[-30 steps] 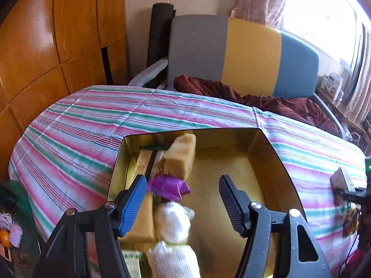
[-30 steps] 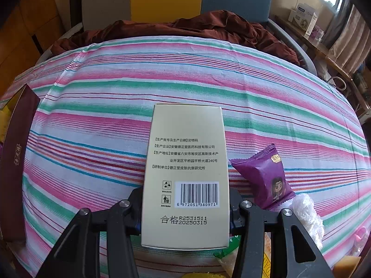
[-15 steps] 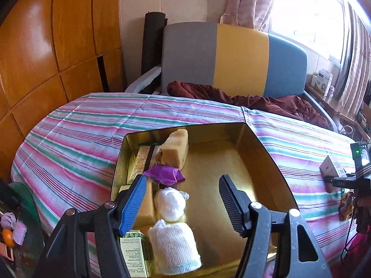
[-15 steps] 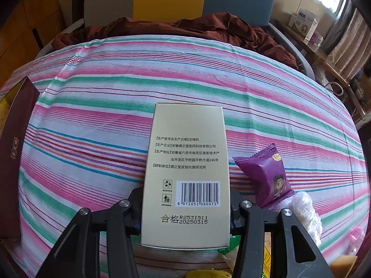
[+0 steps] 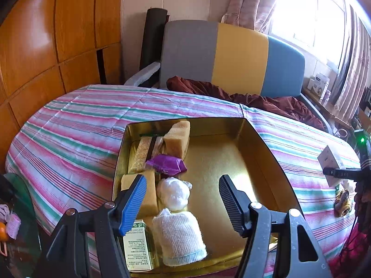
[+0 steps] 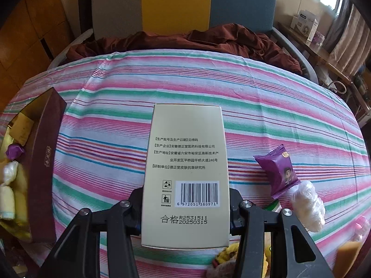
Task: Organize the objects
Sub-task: 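Carry the cream barcode box into the gold box and release it with the right gripper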
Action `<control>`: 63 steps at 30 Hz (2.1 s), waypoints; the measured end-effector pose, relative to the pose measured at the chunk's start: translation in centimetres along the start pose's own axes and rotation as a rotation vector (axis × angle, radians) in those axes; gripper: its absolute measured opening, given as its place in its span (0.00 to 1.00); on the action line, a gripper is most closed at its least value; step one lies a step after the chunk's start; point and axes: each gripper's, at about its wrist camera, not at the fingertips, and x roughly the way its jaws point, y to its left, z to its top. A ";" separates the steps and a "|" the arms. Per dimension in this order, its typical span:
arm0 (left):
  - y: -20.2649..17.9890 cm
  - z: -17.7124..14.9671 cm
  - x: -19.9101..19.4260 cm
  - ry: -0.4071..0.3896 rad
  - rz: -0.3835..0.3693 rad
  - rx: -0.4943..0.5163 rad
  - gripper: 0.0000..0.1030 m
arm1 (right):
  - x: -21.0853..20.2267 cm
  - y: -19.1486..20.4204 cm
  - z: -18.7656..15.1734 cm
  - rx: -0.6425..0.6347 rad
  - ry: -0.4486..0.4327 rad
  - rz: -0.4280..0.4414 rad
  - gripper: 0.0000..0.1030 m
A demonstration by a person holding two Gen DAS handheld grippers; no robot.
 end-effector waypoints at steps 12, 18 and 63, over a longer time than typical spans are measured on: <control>3.2 -0.6 0.1 0.043 -0.039 -0.107 0.64 | -7.3 13.3 1.7 -0.145 -0.129 0.263 0.49; 6.6 -0.8 -0.8 0.019 0.009 -0.171 0.64 | -7.0 22.2 1.2 -0.252 -0.103 0.369 0.49; 6.1 -2.0 -1.8 -0.027 0.052 -0.082 0.63 | -3.3 26.4 -1.2 -0.170 -0.083 0.406 0.94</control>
